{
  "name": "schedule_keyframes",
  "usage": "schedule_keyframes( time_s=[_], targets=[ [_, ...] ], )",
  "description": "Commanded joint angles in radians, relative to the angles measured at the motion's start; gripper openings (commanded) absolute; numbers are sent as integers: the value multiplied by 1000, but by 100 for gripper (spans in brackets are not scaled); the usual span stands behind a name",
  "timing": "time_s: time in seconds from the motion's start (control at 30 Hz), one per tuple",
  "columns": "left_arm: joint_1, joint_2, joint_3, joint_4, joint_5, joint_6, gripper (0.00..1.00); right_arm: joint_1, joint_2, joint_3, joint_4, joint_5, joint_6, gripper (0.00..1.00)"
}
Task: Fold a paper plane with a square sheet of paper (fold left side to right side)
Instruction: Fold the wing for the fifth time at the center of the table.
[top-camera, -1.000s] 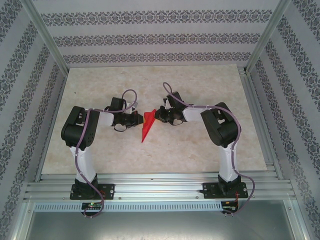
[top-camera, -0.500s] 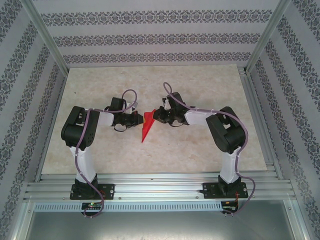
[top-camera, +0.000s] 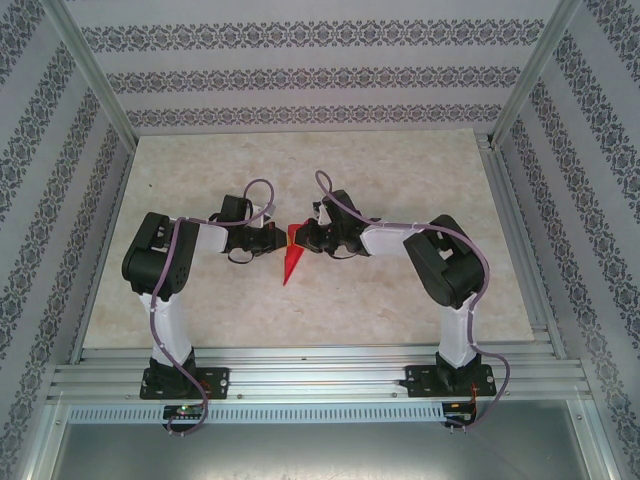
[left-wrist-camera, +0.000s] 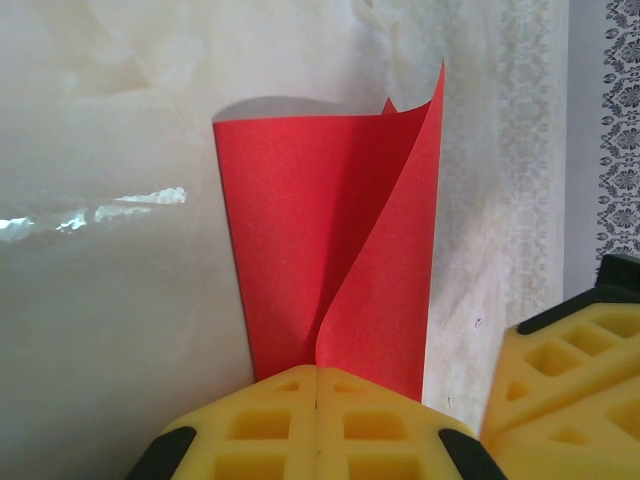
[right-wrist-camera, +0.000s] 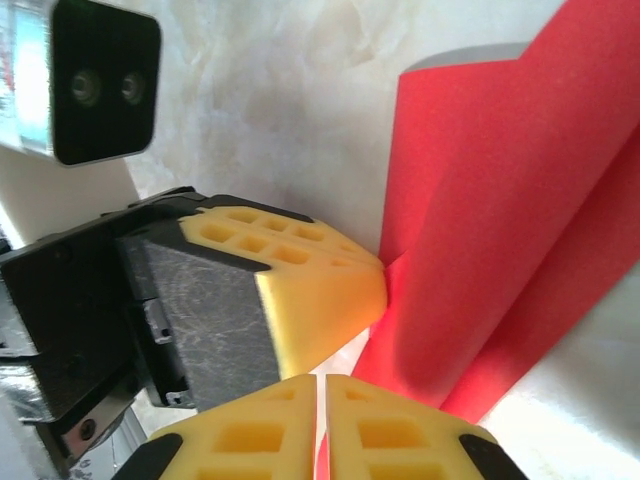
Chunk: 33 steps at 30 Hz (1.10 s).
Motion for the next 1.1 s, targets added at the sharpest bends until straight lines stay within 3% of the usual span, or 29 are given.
schedule_keyframes(
  time_s=[0.0, 1.07],
  targets=[
    [-10, 19, -33, -19, -58, 29, 0, 4, 33, 10, 29, -14, 7, 11],
    [-9, 23, -27, -30, -106, 23, 0, 0, 91, 34, 12, -5, -11, 11]
  ],
)
